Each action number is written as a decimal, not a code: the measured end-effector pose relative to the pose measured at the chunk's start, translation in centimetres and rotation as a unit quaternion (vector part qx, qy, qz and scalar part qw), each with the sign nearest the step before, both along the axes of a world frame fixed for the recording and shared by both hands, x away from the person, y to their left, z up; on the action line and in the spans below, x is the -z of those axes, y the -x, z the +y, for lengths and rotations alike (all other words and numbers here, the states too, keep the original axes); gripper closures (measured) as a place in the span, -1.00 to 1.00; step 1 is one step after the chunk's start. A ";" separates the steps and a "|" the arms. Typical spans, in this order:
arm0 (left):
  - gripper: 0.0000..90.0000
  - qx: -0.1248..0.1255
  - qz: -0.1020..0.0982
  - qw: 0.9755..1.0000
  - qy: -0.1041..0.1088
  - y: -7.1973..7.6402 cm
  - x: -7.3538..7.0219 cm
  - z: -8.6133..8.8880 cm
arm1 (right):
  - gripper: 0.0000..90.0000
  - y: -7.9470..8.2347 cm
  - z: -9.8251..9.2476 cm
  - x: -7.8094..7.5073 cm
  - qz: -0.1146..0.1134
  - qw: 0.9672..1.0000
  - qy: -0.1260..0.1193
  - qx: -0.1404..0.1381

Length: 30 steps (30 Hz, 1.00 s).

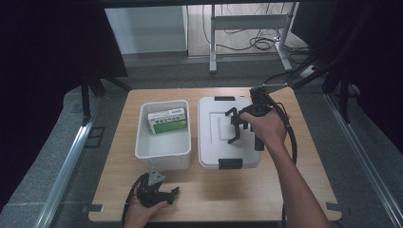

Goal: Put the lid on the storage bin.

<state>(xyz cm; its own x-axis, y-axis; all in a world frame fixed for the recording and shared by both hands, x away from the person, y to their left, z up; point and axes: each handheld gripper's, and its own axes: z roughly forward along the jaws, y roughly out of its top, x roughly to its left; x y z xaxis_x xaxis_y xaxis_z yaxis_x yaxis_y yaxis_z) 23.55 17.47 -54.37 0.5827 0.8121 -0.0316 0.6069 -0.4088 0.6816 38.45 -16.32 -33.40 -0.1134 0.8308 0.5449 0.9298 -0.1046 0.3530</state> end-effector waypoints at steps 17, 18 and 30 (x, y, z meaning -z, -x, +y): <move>-0.73 -0.001 -0.001 1.000 0.001 0.0 0.0 0.0 | 0.88 -1.1 4.7 -1.8 0.001 1.000 -0.009 -0.025; -0.73 -0.001 -0.001 1.000 0.001 0.0 0.0 0.0 | 0.88 -1.2 5.0 -1.9 0.002 1.000 -0.013 -0.026; -0.73 -0.002 0.000 1.000 0.003 0.0 0.0 0.0 | 0.88 -2.6 9.0 -2.5 0.013 0.999 -0.013 -0.035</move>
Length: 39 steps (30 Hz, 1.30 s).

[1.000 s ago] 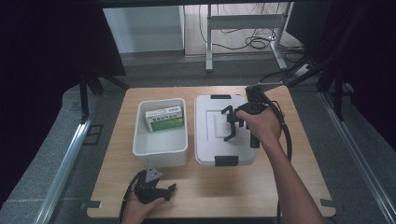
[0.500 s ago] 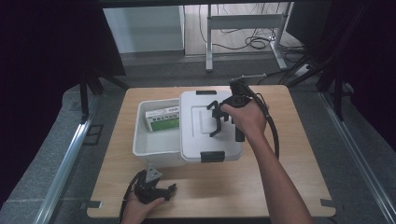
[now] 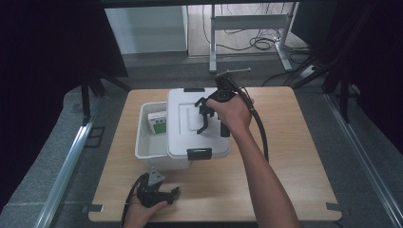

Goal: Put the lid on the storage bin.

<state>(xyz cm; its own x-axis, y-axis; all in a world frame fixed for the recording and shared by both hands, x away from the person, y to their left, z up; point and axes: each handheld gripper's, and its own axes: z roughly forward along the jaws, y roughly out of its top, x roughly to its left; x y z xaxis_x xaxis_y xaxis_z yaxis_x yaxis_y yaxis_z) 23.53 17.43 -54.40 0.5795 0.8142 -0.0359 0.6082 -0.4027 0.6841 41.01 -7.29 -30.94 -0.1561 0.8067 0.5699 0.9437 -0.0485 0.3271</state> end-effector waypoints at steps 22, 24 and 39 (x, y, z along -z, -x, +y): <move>-0.73 0.000 -0.001 1.000 0.000 0.0 0.0 0.0 | 0.88 -2.5 8.4 0.9 0.018 0.999 0.023 -0.026; -0.73 0.000 -0.001 1.000 0.000 0.0 0.0 0.0 | 0.88 -2.6 8.9 0.9 0.020 0.999 0.026 -0.026; -0.73 0.003 -0.001 1.000 0.000 0.0 0.0 0.0 | 0.88 -3.8 10.9 2.8 0.048 0.998 0.040 -0.015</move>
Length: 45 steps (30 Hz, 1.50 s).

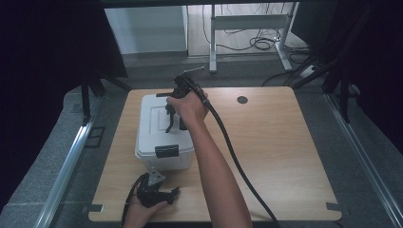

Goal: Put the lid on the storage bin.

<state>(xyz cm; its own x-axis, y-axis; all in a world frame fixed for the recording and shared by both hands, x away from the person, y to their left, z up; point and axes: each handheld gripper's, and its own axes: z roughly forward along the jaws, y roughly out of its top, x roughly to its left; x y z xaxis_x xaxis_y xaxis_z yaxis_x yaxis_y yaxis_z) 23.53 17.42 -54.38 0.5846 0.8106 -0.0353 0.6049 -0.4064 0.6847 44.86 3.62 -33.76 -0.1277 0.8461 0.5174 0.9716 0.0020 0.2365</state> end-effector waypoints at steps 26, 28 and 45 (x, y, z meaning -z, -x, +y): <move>-0.74 0.002 0.000 1.000 -0.004 0.0 0.0 0.0 | 0.35 -0.4 -1.3 1.8 -0.052 0.997 -0.061 -0.022; -0.74 0.002 0.000 1.000 -0.004 0.0 0.0 0.0 | 0.27 -0.1 -2.4 1.4 -0.065 0.995 -0.067 -0.024; -0.74 0.002 0.001 1.000 -0.002 0.0 0.0 0.0 | -0.05 5.3 -13.5 1.9 -0.182 0.977 -0.105 -0.034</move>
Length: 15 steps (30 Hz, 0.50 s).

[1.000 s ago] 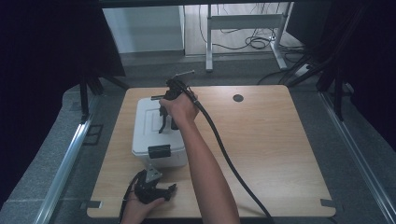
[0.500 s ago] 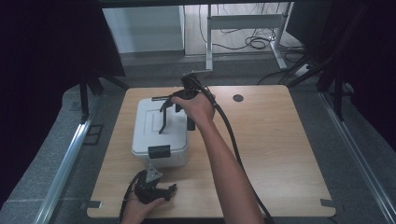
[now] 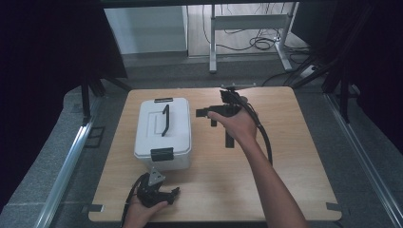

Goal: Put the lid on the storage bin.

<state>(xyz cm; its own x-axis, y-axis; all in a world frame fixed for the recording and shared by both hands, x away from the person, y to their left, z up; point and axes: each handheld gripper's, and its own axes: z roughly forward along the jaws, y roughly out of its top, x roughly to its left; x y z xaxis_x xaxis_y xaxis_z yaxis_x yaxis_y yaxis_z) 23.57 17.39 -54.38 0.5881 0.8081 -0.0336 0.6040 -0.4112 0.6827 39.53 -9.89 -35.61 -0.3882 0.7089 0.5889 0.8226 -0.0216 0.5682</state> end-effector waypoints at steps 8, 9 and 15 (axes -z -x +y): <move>-0.74 0.000 -0.001 1.000 -0.001 0.0 0.0 0.0 | -0.12 4.2 -6.7 3.3 -0.038 0.999 -0.017 0.008; -0.74 0.000 -0.001 1.000 -0.001 0.0 0.0 0.0 | -0.12 4.2 -6.7 3.3 -0.038 0.999 -0.017 0.008; -0.74 0.000 -0.002 1.000 -0.001 0.0 0.0 0.0 | -0.15 7.1 -10.7 6.7 -0.049 0.998 -0.037 0.027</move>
<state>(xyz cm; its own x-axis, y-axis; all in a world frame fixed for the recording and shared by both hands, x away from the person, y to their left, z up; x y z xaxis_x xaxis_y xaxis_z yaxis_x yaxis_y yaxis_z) 23.58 17.40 -54.39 0.5886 0.8078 -0.0307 0.6015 -0.4122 0.6843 32.40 -20.57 -42.27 -0.4090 0.6869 0.6008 0.7595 -0.1088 0.6414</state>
